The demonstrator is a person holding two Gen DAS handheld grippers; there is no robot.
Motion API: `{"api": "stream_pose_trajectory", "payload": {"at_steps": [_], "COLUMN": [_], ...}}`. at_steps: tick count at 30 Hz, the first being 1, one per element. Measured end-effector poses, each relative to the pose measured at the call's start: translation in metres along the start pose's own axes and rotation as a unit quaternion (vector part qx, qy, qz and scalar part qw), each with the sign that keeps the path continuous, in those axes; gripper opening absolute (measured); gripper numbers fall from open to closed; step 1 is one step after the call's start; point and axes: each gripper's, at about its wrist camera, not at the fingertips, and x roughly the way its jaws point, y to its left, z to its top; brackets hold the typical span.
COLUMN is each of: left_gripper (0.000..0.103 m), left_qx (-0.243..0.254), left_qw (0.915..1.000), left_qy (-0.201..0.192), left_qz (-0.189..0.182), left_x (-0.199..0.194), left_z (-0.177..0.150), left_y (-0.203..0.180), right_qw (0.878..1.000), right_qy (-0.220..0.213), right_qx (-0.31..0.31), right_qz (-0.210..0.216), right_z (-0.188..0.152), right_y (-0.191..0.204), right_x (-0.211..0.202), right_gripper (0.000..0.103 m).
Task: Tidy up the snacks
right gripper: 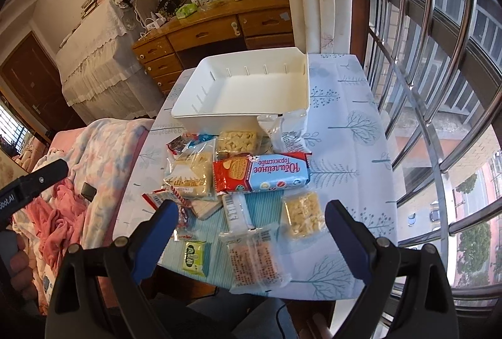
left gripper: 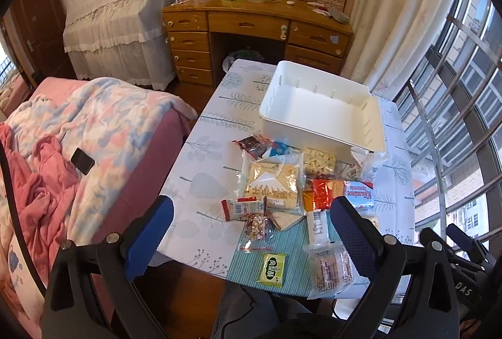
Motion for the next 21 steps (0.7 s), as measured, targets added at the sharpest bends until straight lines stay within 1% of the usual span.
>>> {"api": "stream_pose_trajectory", "payload": {"at_steps": [4,8,11,13,16,19,21], "left_gripper": [0.1,0.1,0.1,0.1,0.1,0.1,0.1], "left_qx": [-0.006,-0.003,-0.005,-0.005,0.002,0.013,0.021], "left_qw": [0.9999,0.9996,0.9987,0.9979,0.997,0.9956,0.9941], "left_qy": [0.014,0.022,0.027,0.03,0.037,0.053,0.07], "left_qz": [0.0,-0.019,-0.042,-0.056,-0.067,-0.076,-0.08], "left_x": [0.009,0.02,0.032,0.042,0.06,0.082,0.1], "left_z": [0.0,0.0,0.0,0.001,0.003,0.006,0.01], "left_y": [0.011,0.018,0.023,0.026,0.026,0.025,0.021], "right_qw": [1.0,1.0,1.0,0.999,0.999,1.0,1.0], "right_qy": [-0.01,-0.012,-0.008,-0.005,-0.004,0.007,0.017], "right_qx": [-0.014,-0.023,-0.026,-0.03,-0.031,-0.023,-0.015], "right_qz": [-0.002,0.013,0.016,0.015,0.019,0.013,0.012], "right_z": [0.002,0.001,0.0,-0.002,-0.004,-0.003,-0.001], "right_y": [-0.007,-0.011,-0.015,-0.017,-0.02,-0.024,-0.027], "right_x": [-0.004,-0.005,0.0,0.005,0.013,0.026,0.035], "right_gripper": [0.095,0.095,0.095,0.095,0.095,0.095,0.095]}}
